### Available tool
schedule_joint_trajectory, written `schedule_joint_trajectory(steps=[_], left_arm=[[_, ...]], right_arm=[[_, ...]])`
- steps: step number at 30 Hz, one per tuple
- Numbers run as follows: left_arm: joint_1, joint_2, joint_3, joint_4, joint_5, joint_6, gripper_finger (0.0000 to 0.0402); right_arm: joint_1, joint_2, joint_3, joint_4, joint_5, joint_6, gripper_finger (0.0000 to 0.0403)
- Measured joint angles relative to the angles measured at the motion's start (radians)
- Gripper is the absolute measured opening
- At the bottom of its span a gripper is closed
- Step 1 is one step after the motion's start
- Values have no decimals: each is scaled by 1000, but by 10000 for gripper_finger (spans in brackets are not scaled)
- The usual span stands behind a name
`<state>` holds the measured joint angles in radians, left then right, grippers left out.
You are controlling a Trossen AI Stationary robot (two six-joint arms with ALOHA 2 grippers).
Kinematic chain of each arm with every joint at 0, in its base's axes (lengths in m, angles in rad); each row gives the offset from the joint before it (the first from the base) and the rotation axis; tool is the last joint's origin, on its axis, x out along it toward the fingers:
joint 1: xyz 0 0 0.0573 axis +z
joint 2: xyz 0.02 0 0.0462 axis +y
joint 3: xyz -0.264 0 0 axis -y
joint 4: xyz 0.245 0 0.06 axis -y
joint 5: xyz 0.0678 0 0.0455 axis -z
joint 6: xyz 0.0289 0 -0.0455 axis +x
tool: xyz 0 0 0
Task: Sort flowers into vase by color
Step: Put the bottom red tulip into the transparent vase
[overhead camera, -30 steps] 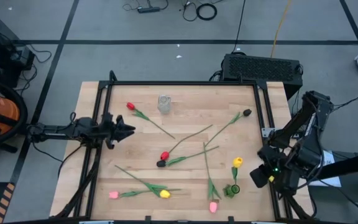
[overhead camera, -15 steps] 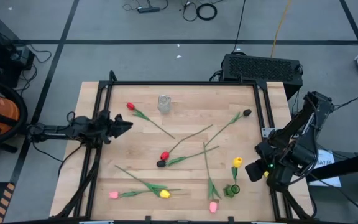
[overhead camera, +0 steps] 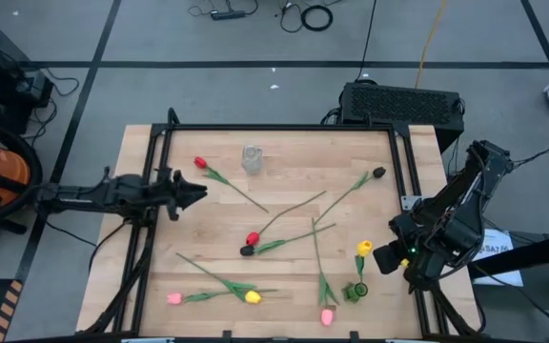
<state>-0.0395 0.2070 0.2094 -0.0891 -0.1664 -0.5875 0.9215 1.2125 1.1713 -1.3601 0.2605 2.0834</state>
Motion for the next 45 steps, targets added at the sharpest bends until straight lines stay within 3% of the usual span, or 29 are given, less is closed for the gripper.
schedule_joint_trajectory(steps=[12, 18, 26, 35, 45], left_arm=[[0, 552, 219, -37, 9, 29, 132], [-5, 832, 401, -42, 40, 97, 132], [-22, 1160, 687, -209, 39, 97, 132], [-10, 1433, 824, -216, 54, -27, 132], [5, 1676, 914, -210, 117, -36, 132]], right_arm=[[0, 0, 0, -35, 0, -12, 0], [0, 0, 0, -40, 0, -54, 0], [0, 0, 0, -40, 0, -104, 0], [0, 0, 0, -41, 0, -222, 0], [0, 0, 0, -48, 0, -348, 0]])
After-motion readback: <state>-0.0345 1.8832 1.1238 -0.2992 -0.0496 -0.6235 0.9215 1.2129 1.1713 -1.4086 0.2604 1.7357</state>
